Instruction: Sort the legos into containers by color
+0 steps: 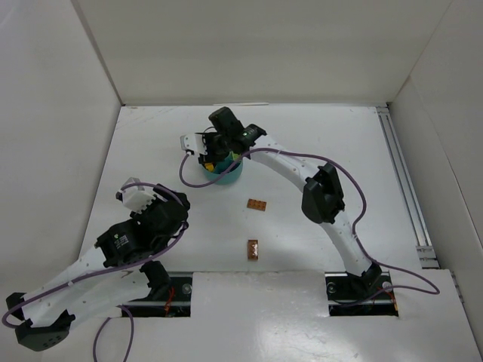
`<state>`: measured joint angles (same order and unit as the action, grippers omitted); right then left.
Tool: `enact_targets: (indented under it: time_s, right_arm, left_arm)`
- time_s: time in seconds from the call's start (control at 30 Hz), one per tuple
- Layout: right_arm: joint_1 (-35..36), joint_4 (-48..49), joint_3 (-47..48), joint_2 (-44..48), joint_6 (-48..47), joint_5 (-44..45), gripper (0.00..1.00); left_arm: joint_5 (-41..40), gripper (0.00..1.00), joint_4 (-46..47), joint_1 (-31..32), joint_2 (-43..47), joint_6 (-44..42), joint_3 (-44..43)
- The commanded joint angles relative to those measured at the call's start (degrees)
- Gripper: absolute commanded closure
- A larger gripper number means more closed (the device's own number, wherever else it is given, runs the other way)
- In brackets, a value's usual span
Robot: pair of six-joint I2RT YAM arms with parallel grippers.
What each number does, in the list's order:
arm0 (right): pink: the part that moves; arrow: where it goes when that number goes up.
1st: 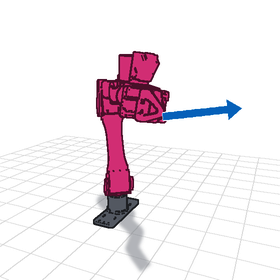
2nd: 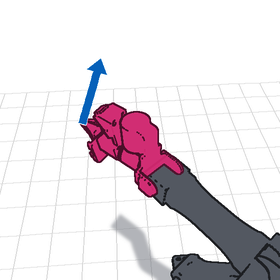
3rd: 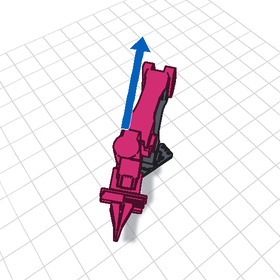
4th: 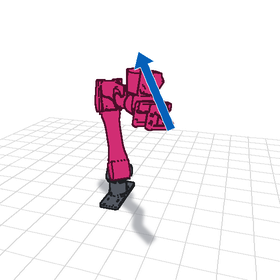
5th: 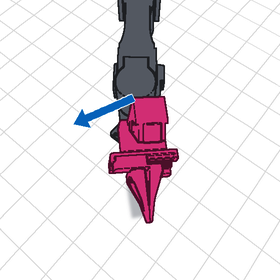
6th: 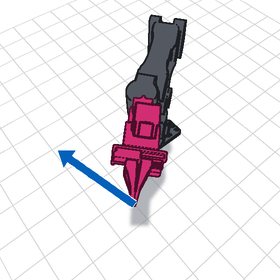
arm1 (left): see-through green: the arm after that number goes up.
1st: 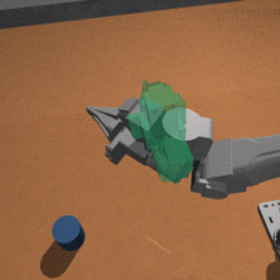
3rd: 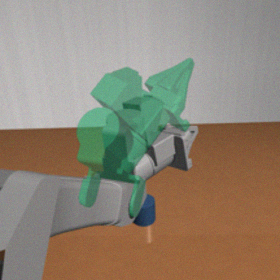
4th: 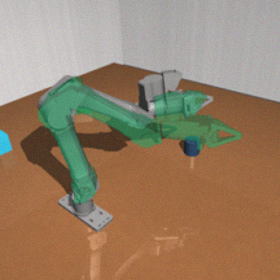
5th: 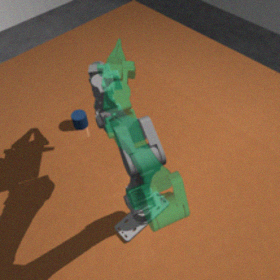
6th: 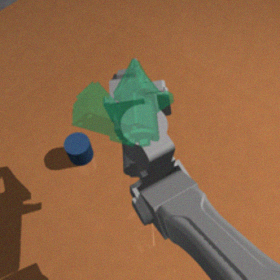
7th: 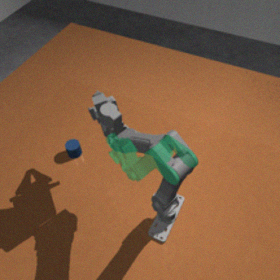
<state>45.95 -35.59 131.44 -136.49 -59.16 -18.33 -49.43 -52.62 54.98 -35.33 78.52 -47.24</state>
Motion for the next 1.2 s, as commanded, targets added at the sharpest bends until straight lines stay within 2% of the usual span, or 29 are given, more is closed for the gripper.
enact_targets:
  time_s: [0.0, 0.13, 0.23, 0.33, 0.37, 0.4, 0.43, 0.5, 0.57, 0.6, 0.67, 0.7, 0.8, 0.93, 1.0, 1.17]
  right_arm:
    - [0.5, 1.8, 0.1, 6.7, -0.6, -2.9, 0.45]
    - [0.5, 4.6, -0.6, 10.1, 0.9, -2.9, 0.43]
    - [0.5, 6.6, -1.6, 13.2, 3.5, -2.9, 0.42]
    - [-0.2, 7.1, -2.2, 15.9, 8.0, -2.1, 0.42]
    - [-1.0, 7.1, -3.3, 18.1, 13.2, -2.1, 0.38]
    - [-1.7, 6.4, -4.2, 19.4, 16.3, -2.9, 0.37]
    - [-2.7, 6.4, -5.9, 21.1, 19.6, -4.0, 0.35]
    - [-6.7, 7.6, -16.0, 28.1, 31.1, -7.5, 0.35]
    - [-12.4, 15.3, -26.4, 34.1, 43.4, -16.5, 0.32]
    - [-14.0, 19.7, -38.2, 40.6, 47.3, -20.3, 0.31]
    - [-16.8, 26.5, -47.2, 46.5, 53.1, -26.3, 0.25]
    - [-18.0, 25.9, -51.4, 51.2, 53.8, -27.2, 0.23]
    - [-19.5, 21.7, -55.0, 56.3, 55.7, -31.5, 0.13]
    - [-21.5, 19.2, -60.2, 61.4, 61.3, -41.2, 0.12]
    - [-22.0, 19.8, -61.8, 62.6, 63.4, -42.8, 0.12]
    - [-19.4, 18.0, -63.8, 63.2, 65.7, -43.4, 0.12]
  left_arm:
    - [-2.2, 0.75, -0.3, -0.2, 0.5, -0.3, 0.0]
    - [-1.6, 0.75, 2.3, -0.2, 0.5, -3.2, 0.0]
    - [0.6, 0.76, 7.5, -0.2, 0.5, -11.6, 0.0]
    - [6.6, 0.78, 18.7, -0.2, 1.0, -27.0, 1.2]
    - [8.7, 0.78, 21.9, -0.2, 1.1, -30.8, 1.2]
    - [15.4, 0.78, 30.0, -0.2, 1.1, -35.5, 1.8]
    - [19.8, 0.78, 34.2, -0.2, 1.1, -44.7, 2.4]
    - [30.6, 0.78, 42.7, -0.2, -1.0, -51.9, 3.6]
    - [36.0, 0.80, 45.9, -0.2, -2.6, -59.1, 3.7]
    - [38.2, 0.80, 49.9, -0.2, -3.9, -61.6, 4.9]
    - [44.5, 0.83, 53.5, -0.2, -4.6, -66.5, 6.0]
    - [46.0, 0.83, 55.4, 0.3, -5.4, -71.7, 6.9]
    - [48.5, 0.83, 60.0, 0.3, -7.6, -78.0, 8.3]
    - [49.9, 0.86, 60.0, 0.3, -12.3, -83.4, 7.0]
    - [52.5, 0.86, 60.0, 0.8, -13.5, -85.8, 5.8]
    - [51.3, 0.86, 58.8, 1.4, -17.1, -86.3, 3.9]
